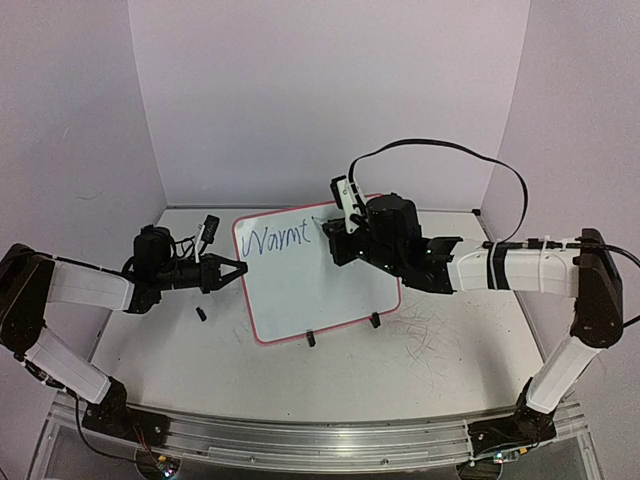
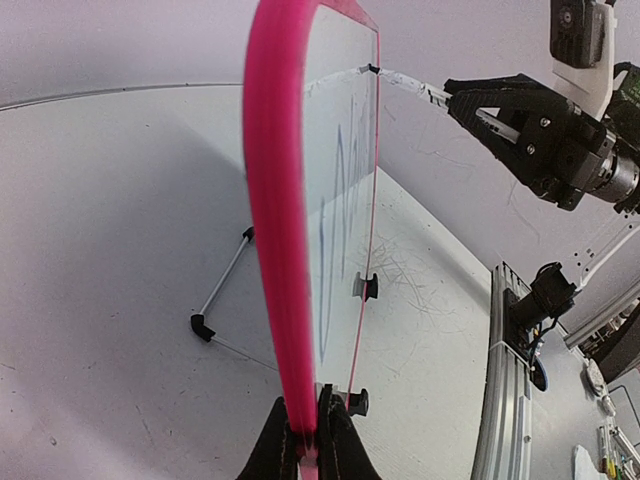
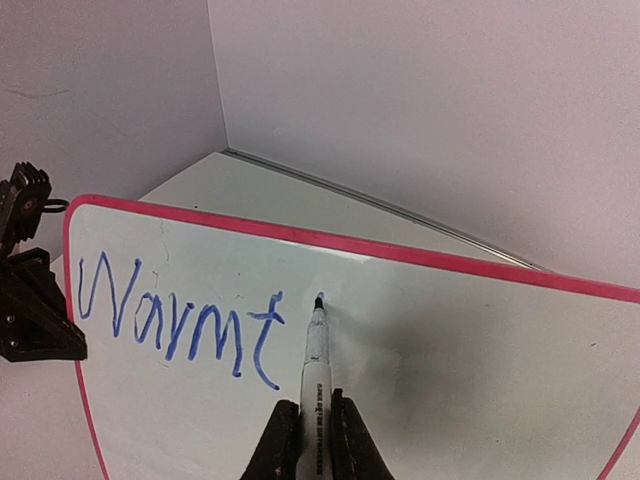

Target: Write a sentence on the whiteboard

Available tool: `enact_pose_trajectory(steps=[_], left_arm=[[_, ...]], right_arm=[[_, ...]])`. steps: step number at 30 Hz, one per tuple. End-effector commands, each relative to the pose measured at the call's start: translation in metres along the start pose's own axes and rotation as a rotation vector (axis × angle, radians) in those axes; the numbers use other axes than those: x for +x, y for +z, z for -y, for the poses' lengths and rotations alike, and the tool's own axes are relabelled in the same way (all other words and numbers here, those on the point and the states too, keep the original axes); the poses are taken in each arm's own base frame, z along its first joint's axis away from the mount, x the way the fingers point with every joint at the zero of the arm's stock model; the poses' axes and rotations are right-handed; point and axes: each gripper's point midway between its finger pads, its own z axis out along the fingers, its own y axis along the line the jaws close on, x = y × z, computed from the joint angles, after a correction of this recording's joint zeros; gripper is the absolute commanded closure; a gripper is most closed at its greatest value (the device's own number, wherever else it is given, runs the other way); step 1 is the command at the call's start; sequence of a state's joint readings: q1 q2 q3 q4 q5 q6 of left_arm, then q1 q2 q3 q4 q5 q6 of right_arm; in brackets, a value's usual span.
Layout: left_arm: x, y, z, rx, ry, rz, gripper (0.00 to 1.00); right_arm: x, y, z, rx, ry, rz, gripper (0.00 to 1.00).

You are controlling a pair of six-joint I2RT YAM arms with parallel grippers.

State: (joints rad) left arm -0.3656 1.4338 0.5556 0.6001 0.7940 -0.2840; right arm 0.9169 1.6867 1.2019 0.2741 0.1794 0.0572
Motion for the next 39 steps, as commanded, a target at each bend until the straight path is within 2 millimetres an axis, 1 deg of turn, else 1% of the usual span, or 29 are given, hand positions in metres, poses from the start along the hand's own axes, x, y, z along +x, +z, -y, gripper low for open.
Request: enact_pose_trajectory(steps=[1, 14, 24, 28, 32, 39], left_arm=[[-0.02, 0.0, -0.002, -0.025, 0.094, 0.04, 1.0], [-0.02, 0.0, -0.001, -0.024, 0.097, 0.039, 1.0], [-0.019, 0.0, -0.001, -0.025, 0.098, 0.039, 1.0], [-0.019, 0.0, -0.001, -0.026, 0.098, 0.039, 1.0], [-0.02, 0.0, -0.001, -0.024, 0.099, 0.039, 1.0], [-0.019, -0.001, -0.001, -0.025, 0.097, 0.039, 1.0]], right_arm=[[0.002, -0.004, 0.0, 0.001, 0.015, -0.01, 1.0], [0.014, -0.008, -0.003, -0.019, 0.028, -0.043, 1.0], [0.031, -0.013, -0.012, -0.036, 0.037, -0.08, 1.0], [0.035, -0.014, -0.013, -0.039, 0.045, -0.087, 1.0], [0.033, -0.013, -0.012, -0.03, 0.047, -0.082, 1.0], [0.018, -0.009, -0.011, -0.012, 0.044, -0.047, 1.0]])
